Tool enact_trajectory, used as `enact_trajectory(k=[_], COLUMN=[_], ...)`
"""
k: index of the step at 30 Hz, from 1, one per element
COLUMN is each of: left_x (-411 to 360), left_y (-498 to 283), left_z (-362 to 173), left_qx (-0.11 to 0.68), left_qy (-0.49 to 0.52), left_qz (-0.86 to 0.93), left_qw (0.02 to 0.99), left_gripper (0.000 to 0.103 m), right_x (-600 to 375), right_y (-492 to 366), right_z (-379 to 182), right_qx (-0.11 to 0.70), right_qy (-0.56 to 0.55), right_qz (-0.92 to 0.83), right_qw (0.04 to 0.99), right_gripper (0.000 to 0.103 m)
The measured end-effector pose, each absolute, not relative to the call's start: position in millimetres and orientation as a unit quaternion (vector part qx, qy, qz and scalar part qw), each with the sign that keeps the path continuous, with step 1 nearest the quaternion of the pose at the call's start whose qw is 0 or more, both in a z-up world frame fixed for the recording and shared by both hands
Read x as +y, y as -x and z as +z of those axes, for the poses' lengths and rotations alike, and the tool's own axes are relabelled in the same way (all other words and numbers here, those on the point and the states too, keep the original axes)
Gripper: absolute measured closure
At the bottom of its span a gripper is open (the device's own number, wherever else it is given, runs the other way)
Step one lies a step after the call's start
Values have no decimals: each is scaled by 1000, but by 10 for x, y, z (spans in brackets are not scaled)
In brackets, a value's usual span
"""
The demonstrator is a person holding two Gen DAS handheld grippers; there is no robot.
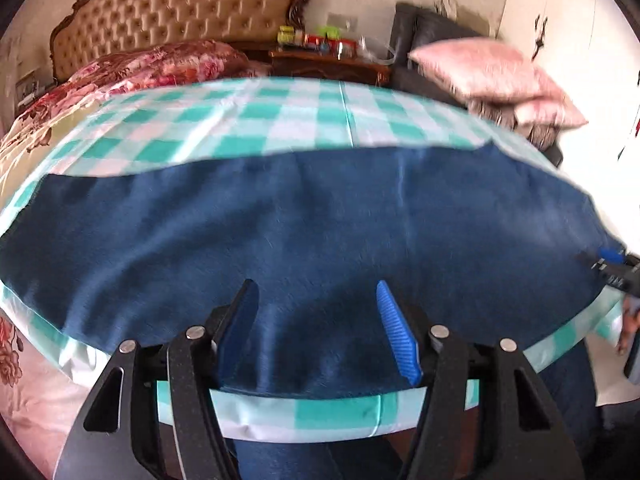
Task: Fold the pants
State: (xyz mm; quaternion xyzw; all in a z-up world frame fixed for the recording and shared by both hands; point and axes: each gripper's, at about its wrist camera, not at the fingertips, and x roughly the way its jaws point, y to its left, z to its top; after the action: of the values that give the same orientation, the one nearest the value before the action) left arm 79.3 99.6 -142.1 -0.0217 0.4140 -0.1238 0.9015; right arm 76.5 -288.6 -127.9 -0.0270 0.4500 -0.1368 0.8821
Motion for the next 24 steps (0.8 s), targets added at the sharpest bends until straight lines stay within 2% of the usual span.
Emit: enact_trajectory(k=[8,20,24], left_x=[1298,1417,1275], left_y=[-923,-854,-830], left_z=[-1592,-1420,-1320], left_qx=[438,431,416], left_qy=[1,17,14], left_qz=[-49,-8,-30], left_qw=[897,902,909], left_gripper=[45,45,45], right_x=[-2926,-2946,-3017], right_y=[-730,-722,-708], right_z=[-1300,-1315,-1312], right_qx=[453,455,460], right_qy=[14,5,-6], right_qz=[-134,-131,-128], right_qw=[881,881,879], right_gripper=[28,27,18])
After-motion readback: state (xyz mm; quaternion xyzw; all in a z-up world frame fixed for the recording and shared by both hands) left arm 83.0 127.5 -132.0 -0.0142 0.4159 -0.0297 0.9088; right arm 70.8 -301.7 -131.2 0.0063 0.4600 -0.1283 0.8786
